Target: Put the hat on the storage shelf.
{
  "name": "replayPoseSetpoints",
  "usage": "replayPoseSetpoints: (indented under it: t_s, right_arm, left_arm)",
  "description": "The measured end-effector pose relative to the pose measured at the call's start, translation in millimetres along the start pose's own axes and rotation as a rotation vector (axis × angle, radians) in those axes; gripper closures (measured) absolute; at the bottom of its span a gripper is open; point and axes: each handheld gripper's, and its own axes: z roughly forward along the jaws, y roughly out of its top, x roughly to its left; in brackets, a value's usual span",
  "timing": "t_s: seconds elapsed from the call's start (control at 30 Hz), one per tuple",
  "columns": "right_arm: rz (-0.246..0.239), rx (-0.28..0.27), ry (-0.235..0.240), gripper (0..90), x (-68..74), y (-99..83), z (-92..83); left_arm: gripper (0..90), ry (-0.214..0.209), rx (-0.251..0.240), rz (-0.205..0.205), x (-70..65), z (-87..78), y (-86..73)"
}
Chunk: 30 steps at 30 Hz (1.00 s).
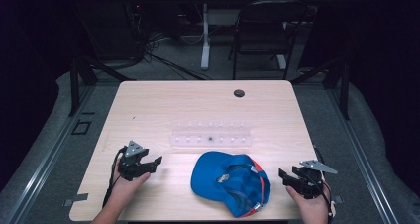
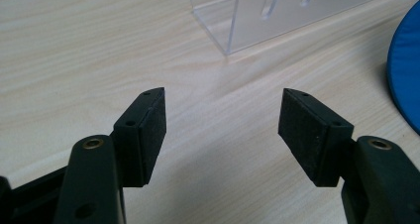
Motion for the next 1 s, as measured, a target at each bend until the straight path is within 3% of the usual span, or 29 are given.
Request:
replayPoseSetpoints:
  t_s: [0.1,0.13,0.17,0.27,0.3,0.33,0.57,0.73,0.8,1.0]
  right_arm:
    - [0.023,0.011,0.024,49.3,0.6,1.6,-3.5]
    - [0.049,0.024,0.062,52.2,2.0,3.7,-8.0]
    - [0.049,0.024,0.062,52.2,2.0,3.7,-8.0]
    - [0.088,0.050,0.136,52.5,5.4,8.6,-16.9]
    - [0.088,0.050,0.136,52.5,5.4,8.6,-16.9]
    - [0.095,0.061,0.165,52.5,7.8,11.1,-21.4]
    - [0.086,0.087,0.210,53.4,15.3,16.7,-27.6]
    - [0.122,0.152,0.307,60.8,18.5,18.9,-29.5]
    - [0.124,0.149,0.313,61.5,20.4,19.0,-31.0]
    - [0.087,0.176,0.372,63.0,35.6,18.1,-36.5]
  left_arm:
    - [35.6,-0.002,0.009,-0.012,2.0,-0.7,-0.5]
    - [35.6,0.001,-0.001,-0.014,2.3,-2.2,0.0]
    - [35.6,0.001,-0.001,-0.014,2.3,-2.2,0.0]
    - [35.7,-0.007,-0.015,-0.042,3.1,-3.3,0.7]
    - [35.7,-0.007,-0.015,-0.042,3.1,-3.3,0.7]
    - [36.3,-0.004,-0.007,-0.035,3.1,-3.5,0.8]
    - [44.6,-0.023,0.020,-0.022,-1.2,-1.8,0.4]
    - [46.8,-0.014,0.029,0.005,-5.6,-1.4,0.7]
    - [46.8,-0.010,0.022,0.003,-7.3,-0.6,0.4]
    - [46.7,-0.008,0.036,0.013,-7.4,-0.2,-0.1]
